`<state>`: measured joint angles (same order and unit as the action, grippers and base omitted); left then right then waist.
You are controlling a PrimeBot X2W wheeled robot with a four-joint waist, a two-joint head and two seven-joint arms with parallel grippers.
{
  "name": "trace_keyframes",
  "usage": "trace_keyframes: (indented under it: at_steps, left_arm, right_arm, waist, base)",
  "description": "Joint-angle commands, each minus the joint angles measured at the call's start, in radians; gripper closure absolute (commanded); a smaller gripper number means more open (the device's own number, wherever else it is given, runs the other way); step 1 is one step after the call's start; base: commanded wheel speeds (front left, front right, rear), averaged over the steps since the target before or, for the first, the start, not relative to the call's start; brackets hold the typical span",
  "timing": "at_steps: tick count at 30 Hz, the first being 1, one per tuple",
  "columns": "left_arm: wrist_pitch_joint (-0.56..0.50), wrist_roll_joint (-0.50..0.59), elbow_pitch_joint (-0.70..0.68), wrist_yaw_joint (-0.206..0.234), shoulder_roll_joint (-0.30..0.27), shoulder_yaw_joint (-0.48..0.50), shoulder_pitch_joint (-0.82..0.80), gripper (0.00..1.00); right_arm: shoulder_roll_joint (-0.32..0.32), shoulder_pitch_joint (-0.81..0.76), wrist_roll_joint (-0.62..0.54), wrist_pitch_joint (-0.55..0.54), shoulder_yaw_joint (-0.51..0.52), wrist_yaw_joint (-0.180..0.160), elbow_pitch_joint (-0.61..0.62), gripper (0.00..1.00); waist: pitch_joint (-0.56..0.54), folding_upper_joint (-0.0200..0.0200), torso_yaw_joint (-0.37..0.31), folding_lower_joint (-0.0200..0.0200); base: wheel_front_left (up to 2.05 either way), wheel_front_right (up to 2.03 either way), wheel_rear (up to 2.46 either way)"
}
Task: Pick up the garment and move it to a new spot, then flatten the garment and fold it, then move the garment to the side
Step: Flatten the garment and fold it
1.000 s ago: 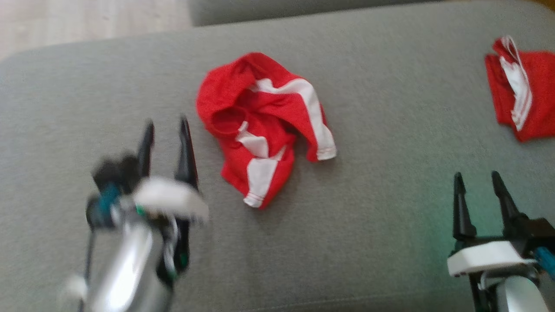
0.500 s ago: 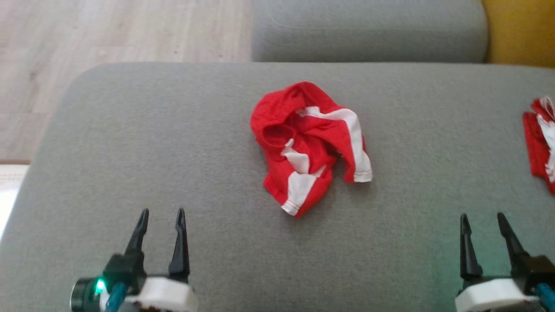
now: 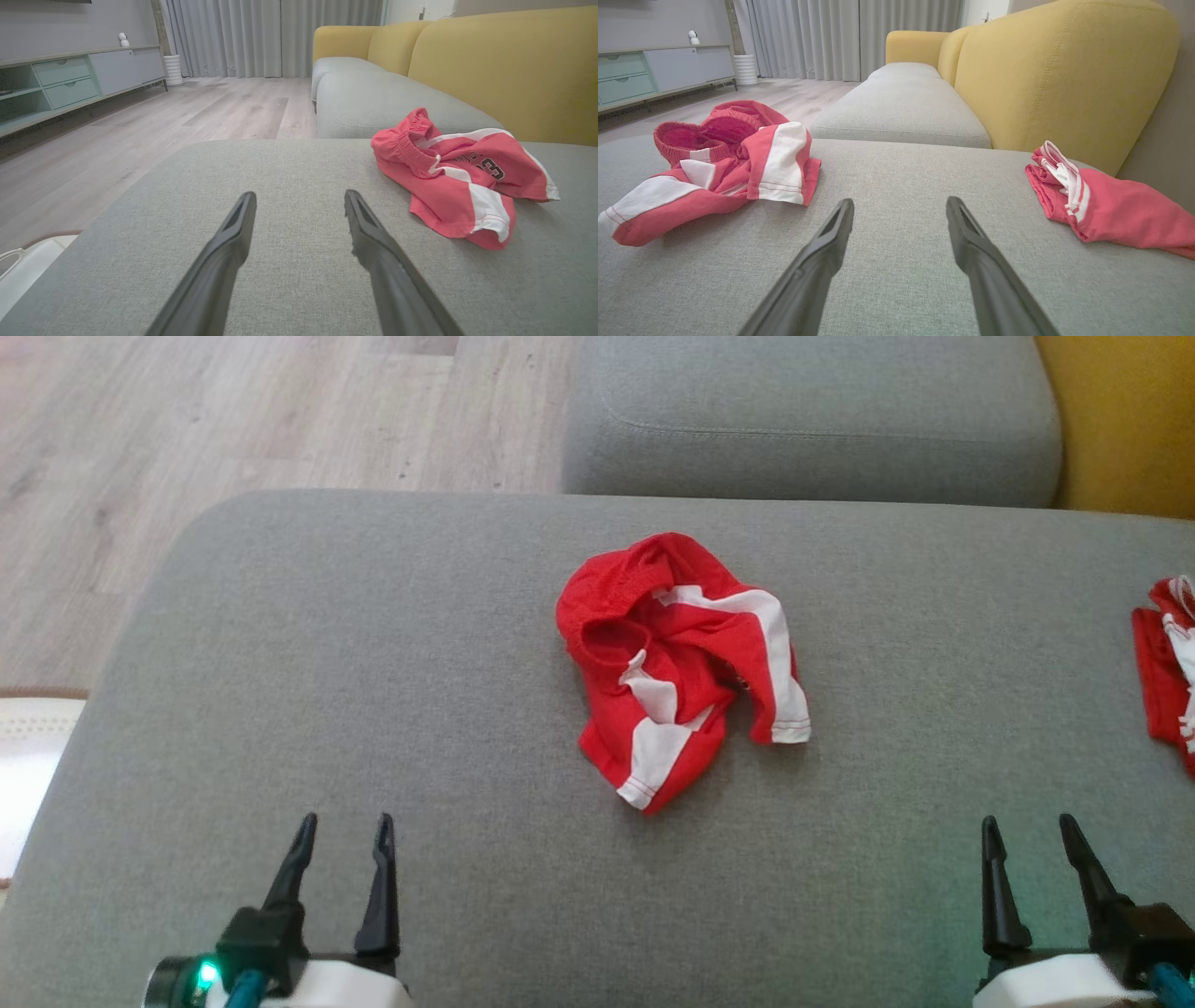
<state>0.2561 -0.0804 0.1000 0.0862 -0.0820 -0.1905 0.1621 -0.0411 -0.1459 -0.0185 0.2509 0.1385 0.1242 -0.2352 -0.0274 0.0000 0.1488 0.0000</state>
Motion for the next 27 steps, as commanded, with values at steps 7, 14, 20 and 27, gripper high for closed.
trace_keyframes:
  at_steps: [7, 14, 20, 27]
  left_arm:
    - [0.006, 0.019, -0.021, -0.016, 0.013, 0.064, -0.05, 0.0]
    - [0.006, 0.028, -0.012, -0.03, 0.019, 0.08, -0.055, 0.0]
    - [0.006, 0.031, -0.011, -0.034, 0.023, 0.082, -0.062, 0.0]
    - [0.006, 0.064, -0.012, -0.096, 0.028, -0.024, -0.231, 0.0]
  right_arm:
    - [-0.009, 0.025, 0.033, 0.011, -0.042, 0.007, 0.025, 0.0]
    - [-0.009, 0.024, 0.042, 0.011, -0.056, 0.007, 0.02, 0.0]
    - [-0.009, 0.029, 0.041, 0.011, -0.056, 0.007, 0.019, 0.0]
    - [-0.009, 0.057, 0.043, 0.011, -0.07, 0.007, 0.016, 0.0]
  waist:
    - [0.002, 0.0, -0.027, 0.0]
    - [0.003, 0.0, -0.048, 0.0]
    - [0.009, 0.0, -0.058, 0.0]
    - [0.04, 0.0, -0.087, 0.0]
  base:
    - [0.0, 0.0, 0.0]
    - [0.0, 0.0, 0.0]
    - [0.0, 0.0, 0.0]
    - [0.0, 0.0, 0.0]
